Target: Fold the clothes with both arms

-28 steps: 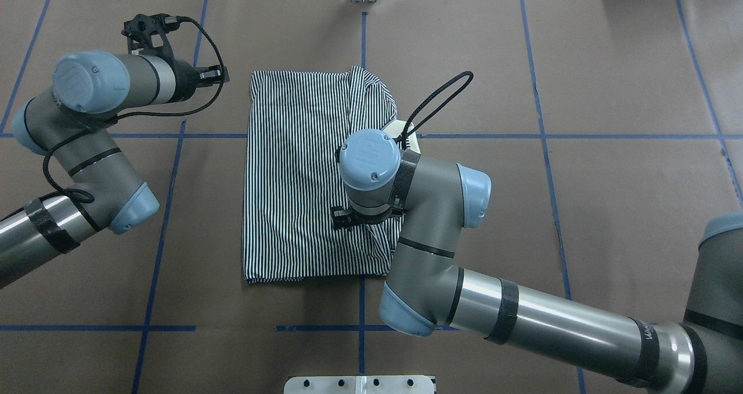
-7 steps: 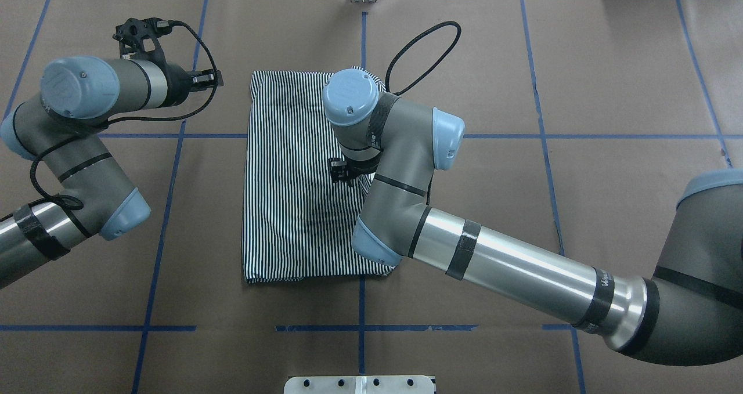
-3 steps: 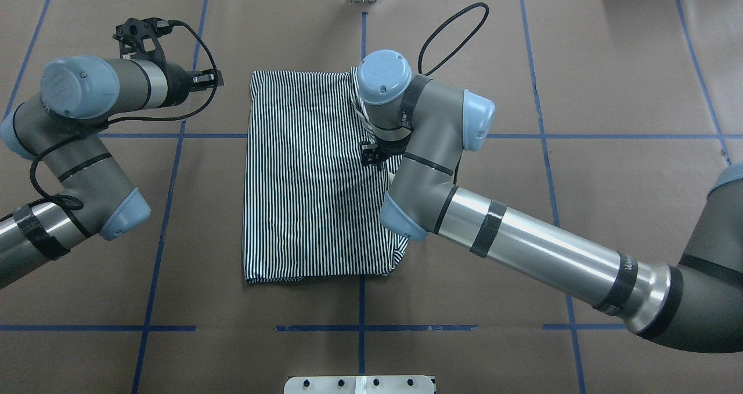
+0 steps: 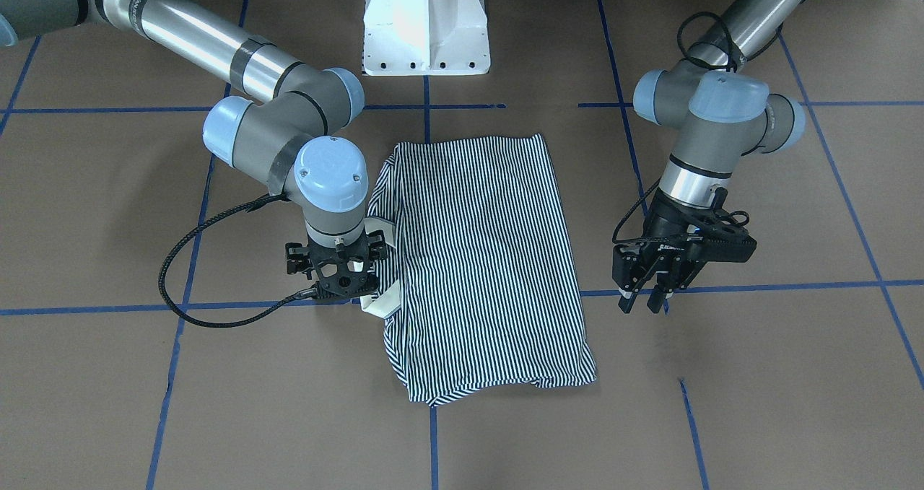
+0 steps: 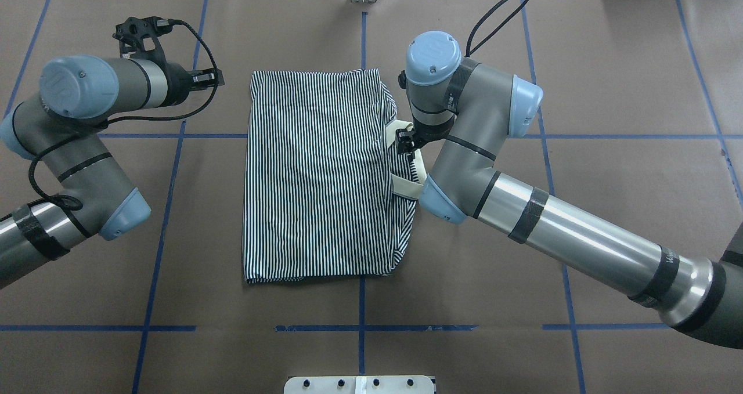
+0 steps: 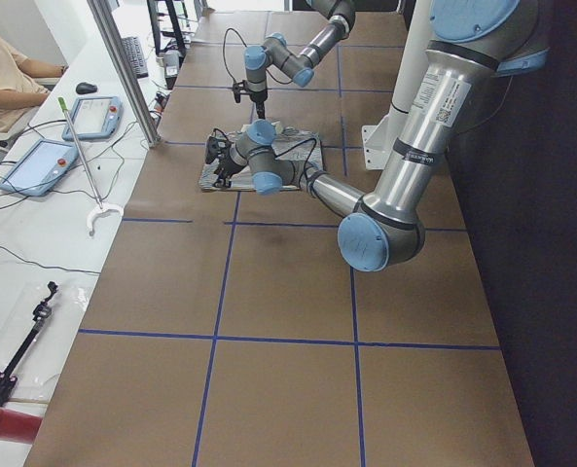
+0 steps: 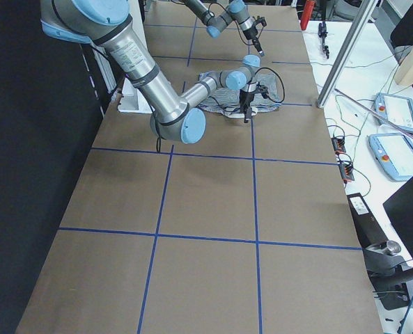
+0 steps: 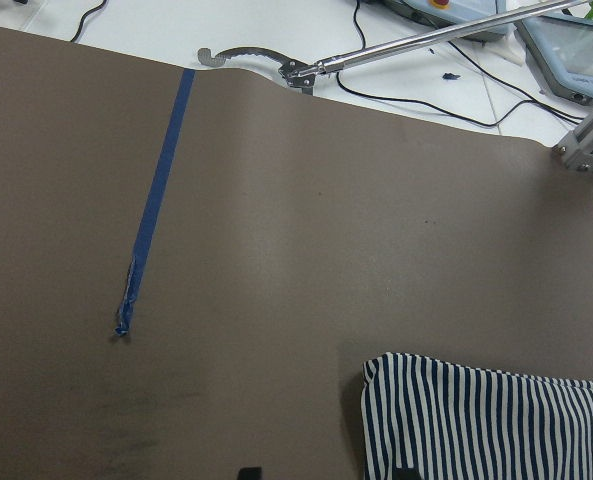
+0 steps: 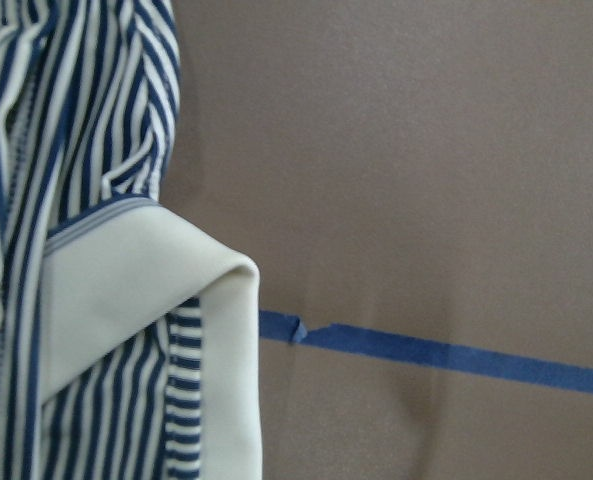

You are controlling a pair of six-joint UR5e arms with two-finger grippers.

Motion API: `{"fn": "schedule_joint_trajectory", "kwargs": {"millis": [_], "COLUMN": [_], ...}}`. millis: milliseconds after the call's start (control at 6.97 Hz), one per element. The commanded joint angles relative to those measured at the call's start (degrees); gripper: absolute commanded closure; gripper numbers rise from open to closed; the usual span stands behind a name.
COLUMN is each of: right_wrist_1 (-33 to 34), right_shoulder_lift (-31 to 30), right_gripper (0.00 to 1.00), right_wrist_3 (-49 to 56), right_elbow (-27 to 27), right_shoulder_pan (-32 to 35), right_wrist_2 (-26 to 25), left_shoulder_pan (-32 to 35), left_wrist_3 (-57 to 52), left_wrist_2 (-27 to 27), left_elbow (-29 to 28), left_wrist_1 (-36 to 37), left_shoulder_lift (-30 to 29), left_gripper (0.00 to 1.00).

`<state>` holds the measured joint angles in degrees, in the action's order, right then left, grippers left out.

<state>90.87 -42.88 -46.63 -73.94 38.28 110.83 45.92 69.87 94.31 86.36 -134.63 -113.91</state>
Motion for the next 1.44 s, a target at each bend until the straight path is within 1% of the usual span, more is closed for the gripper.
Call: {"fn": "schedule_joint_trajectory", "kwargs": {"millis": [0,144,287,431,574,718,861,1148,1292], "right_wrist_1": [0.0,0.0,-0.2,-0.9,-0.9,-0.9,-1.0,-1.6,-3.8], "right_shoulder_lift": [-0.2,-3.1,-7.0,-9.6,-9.5,-9.6,-9.8,-10.2,-11.4], "right_gripper": [0.00,0.00,0.00,0.01,0.16,0.27,0.30,0.31,0.31], "right_wrist_3": [-5.6,-14.4,-24.1,-36.3,-49.0,-58.2,-63.1,-68.4,-68.6], "right_elbow": [-4.9,-12.1,-19.8,-23.9,-25.9,-26.2,-26.1,-25.3,-25.0], "right_shoulder_pan": [-0.1,-2.8,-6.5,-11.9,-14.7,-17.3,-19.4,-19.9,-19.6], "right_wrist_2": [0.6,0.3,-1.5,-6.5,-9.8,-11.8,-15.8,-16.3,-16.3], "left_shoulder_pan": [0.0,0.0,0.1,0.1,0.1,0.1,0.1,0.1,0.1], "left_wrist_3": [-0.1,0.0,0.0,0.0,0.0,0.1,0.1,0.1,0.1], "left_wrist_2": [0.2,0.5,1.7,1.7,1.7,1.7,1.7,1.7,1.7], "left_elbow": [1.9,2.9,3.0,3.0,3.0,3.0,3.3,3.4,3.4], "left_wrist_1": [0.6,0.8,0.8,0.8,0.8,0.8,0.9,0.9,0.9], "left_shoulder_lift": [0.0,0.0,0.1,0.1,0.1,0.1,0.1,0.6,0.6], "left_gripper": [0.46,0.46,0.46,0.46,0.46,0.46,0.46,0.46,0.46]}}
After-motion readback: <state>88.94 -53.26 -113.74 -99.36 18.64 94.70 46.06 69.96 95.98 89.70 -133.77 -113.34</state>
